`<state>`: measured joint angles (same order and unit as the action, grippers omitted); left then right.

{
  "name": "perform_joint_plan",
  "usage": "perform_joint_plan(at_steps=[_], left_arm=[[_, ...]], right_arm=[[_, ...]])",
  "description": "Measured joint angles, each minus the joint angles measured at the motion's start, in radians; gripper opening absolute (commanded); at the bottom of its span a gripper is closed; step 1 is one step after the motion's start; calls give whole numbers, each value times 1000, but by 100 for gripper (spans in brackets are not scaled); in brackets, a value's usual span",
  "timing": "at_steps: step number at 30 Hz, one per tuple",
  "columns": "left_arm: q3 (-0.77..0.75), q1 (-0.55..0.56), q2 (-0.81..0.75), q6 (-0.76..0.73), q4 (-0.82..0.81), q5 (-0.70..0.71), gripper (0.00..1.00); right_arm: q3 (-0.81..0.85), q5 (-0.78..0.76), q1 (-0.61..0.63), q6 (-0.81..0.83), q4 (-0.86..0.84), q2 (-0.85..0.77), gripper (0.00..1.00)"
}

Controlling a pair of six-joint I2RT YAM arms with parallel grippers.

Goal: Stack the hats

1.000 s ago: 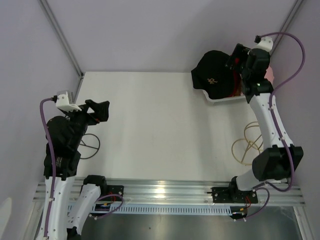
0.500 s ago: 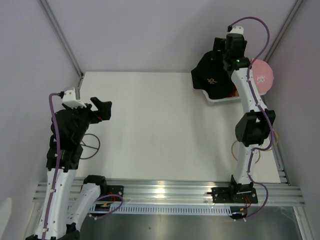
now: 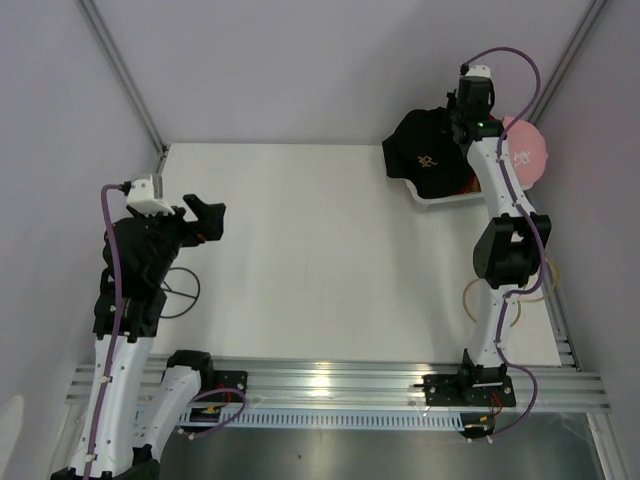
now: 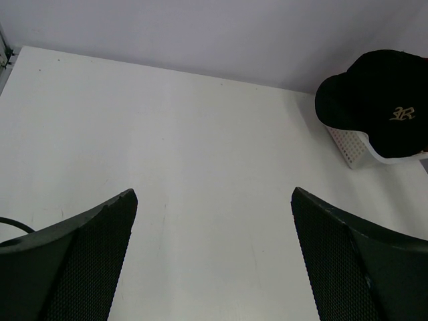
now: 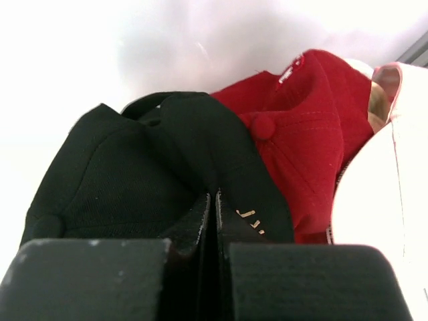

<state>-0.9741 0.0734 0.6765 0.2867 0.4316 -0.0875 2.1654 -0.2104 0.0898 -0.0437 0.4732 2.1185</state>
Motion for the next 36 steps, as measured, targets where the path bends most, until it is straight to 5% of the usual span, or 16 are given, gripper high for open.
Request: perform_joint_plan(at_steps=[15, 24, 28, 30, 34, 36], left_arm=[[6, -5, 37, -8, -3, -152, 99], [6, -5, 39, -8, -2, -152, 99], [-1, -5, 36, 6, 29, -30, 99], [-26, -5, 39, 28, 84, 79, 100], [-94, -5, 34, 79, 174, 257, 99], [-121, -6, 24, 111, 217, 348, 100]], right_arm=[[-102, 290, -27, -127, -76, -241, 0], [-142, 233, -47, -150, -143, -333, 0], [-193, 234, -83, -171, -142, -288, 0], [-202, 248, -103, -182, -141, -244, 19], [-220, 275, -130, -190, -134, -182, 31], [-232, 285, -135, -189, -137, -172, 45]])
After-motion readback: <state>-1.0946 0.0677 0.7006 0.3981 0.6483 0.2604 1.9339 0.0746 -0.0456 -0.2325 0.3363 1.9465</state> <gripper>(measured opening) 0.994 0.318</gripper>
